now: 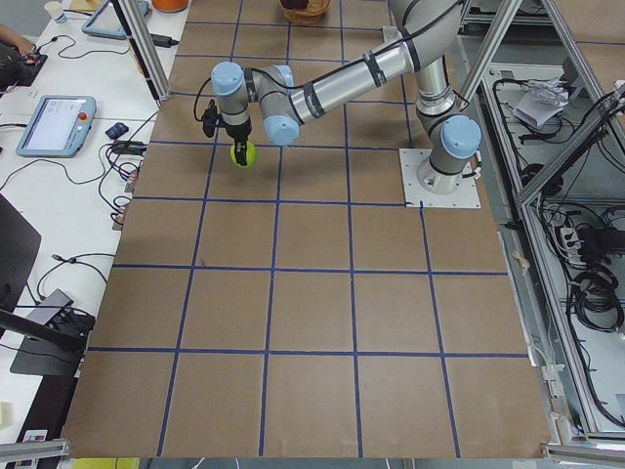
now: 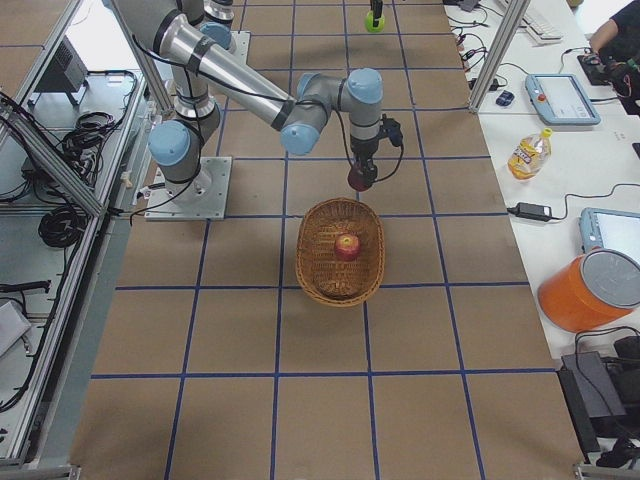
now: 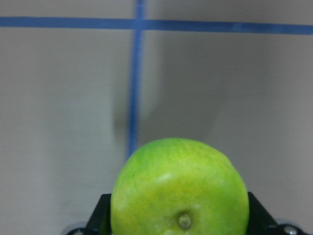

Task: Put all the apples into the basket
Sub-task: 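Carry the dark apple into the basket while the left gripper lifts the green apple, then set the green apple at the table center with the left gripper and withdraw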

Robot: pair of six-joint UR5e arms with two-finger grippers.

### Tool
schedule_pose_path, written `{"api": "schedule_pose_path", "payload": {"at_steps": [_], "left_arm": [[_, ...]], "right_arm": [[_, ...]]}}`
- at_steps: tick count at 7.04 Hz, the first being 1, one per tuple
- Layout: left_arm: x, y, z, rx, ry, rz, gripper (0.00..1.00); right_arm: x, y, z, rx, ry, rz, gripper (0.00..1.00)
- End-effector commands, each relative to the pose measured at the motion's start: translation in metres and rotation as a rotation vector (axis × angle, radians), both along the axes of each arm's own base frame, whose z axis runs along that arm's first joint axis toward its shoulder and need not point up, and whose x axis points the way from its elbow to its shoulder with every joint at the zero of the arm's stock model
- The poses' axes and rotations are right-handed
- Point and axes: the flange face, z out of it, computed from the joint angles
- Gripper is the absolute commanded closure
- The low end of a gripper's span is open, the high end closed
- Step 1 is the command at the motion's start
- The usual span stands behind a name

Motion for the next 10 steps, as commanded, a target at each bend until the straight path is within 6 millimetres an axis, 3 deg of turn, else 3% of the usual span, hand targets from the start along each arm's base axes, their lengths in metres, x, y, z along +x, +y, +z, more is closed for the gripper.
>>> {"api": "schedule_pose_path", "payload": {"at_steps": [1,2,3,4,5,6,7,8,9,10], "left_arm": [[-0.162,0.032,-0.010,0.038,0.004,0.086,0.88],[-0.229,0.051,-0.017,0.031,0.013,0.158,0.88],[-0.271,0.067,-0.030,0.045,0.005,0.127,0.88],[-0.303,0.082,-0.031,0.039,0.008,0.116,0.88],[-0.317,0.079,-0.048,-0.003,0.029,0.098,0.88],[-0.329,0.080,-0.067,0.000,0.025,0.083,0.88],[-0.336,0.083,-0.081,0.011,0.017,0.069,0.82],[-0.336,0.082,-0.082,0.006,0.009,0.061,0.46],[-0.331,0.082,-0.070,-0.012,0.013,0.036,0.07],[-0.323,0.076,-0.051,-0.036,0.017,0.011,0.00]], "right_arm": [[-0.076,0.043,-0.033,-0.065,-0.066,-0.029,0.70],[-0.076,0.049,-0.038,-0.065,-0.071,-0.038,0.22],[-0.077,0.048,-0.035,-0.070,-0.068,-0.039,0.00],[-0.074,0.047,-0.032,-0.070,-0.067,-0.033,0.00],[-0.067,0.049,-0.016,-0.092,-0.052,-0.024,0.00],[-0.042,0.047,0.002,-0.114,-0.040,0.013,0.00],[-0.005,0.042,0.016,-0.114,-0.045,0.072,0.00],[0.031,0.026,0.034,-0.129,-0.055,0.050,0.00],[0.080,0.015,0.046,-0.113,-0.091,0.003,0.00],[0.130,0.008,0.050,-0.116,-0.116,-0.029,0.00]]}}
